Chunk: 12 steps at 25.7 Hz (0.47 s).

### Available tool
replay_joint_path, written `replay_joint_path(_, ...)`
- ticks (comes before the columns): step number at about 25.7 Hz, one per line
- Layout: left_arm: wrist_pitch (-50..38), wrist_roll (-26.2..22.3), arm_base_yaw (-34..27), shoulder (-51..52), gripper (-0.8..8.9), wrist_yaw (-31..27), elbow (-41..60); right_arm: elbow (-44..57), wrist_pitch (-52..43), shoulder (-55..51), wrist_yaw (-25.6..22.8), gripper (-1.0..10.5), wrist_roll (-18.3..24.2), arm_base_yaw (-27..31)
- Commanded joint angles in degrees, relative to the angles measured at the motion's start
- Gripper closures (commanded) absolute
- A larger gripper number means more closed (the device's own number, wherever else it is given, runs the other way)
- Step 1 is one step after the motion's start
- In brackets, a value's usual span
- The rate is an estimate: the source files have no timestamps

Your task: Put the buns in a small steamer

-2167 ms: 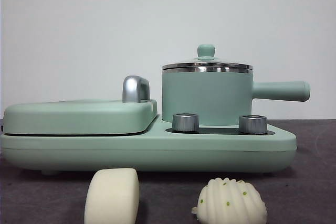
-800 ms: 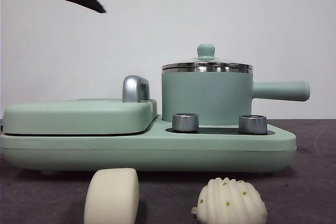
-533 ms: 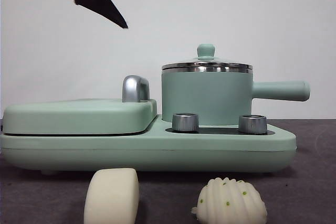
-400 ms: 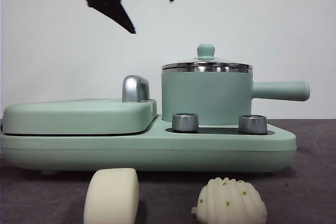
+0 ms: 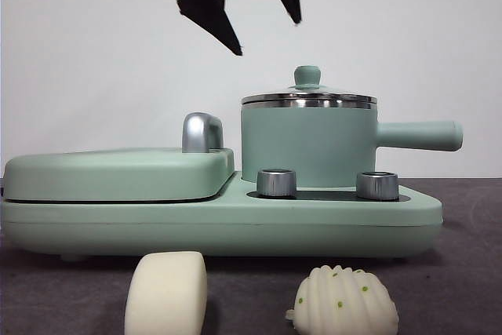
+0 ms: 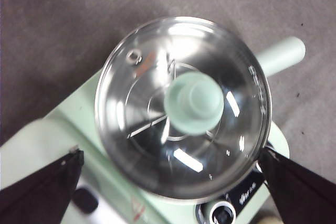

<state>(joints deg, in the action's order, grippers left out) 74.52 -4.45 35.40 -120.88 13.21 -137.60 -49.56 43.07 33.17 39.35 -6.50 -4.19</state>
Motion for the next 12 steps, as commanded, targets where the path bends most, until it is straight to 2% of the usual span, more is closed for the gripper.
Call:
replay_joint_path(1, -2.2, 0.1, 1.4, -1.8, 2.03, -0.2, -2.4, -1.0, -0.3, 0.9, 0.3, 4.5, -0.5, -0.2)
replay_joint_path(8, -4.4, -2.3, 3.9, -5.3, 2.61, -0.2, -2.4, -1.0, -0.3, 0.8, 0.3, 4.5, -0.2, -0.2)
replay_joint_path(12, -5.0, -3.9, 5.2, -5.9, 4.04, -1.1, -2.4, -1.0, -0.2, 0.7, 0.4, 4.6, -0.1, -0.2)
